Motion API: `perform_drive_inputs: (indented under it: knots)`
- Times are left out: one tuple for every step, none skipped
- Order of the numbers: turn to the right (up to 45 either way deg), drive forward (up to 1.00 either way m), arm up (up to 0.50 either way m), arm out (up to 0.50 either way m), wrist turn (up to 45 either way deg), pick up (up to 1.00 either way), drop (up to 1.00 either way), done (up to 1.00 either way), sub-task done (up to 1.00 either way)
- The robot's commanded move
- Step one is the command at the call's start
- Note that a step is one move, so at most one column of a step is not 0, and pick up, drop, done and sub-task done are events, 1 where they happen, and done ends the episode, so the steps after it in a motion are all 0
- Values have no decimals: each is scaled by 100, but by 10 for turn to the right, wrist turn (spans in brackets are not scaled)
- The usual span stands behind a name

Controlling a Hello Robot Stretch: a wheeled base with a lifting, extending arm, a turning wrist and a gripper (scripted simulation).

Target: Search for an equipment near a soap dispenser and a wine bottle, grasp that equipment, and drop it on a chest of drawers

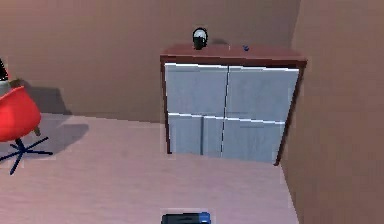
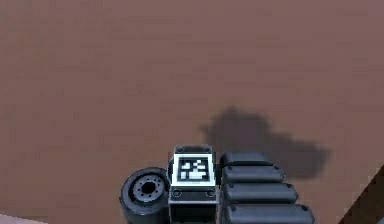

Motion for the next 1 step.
perform_drive_inputs:
  knots:
    - [90, 0, 0, 0, 0, 0, 0, 0, 0]
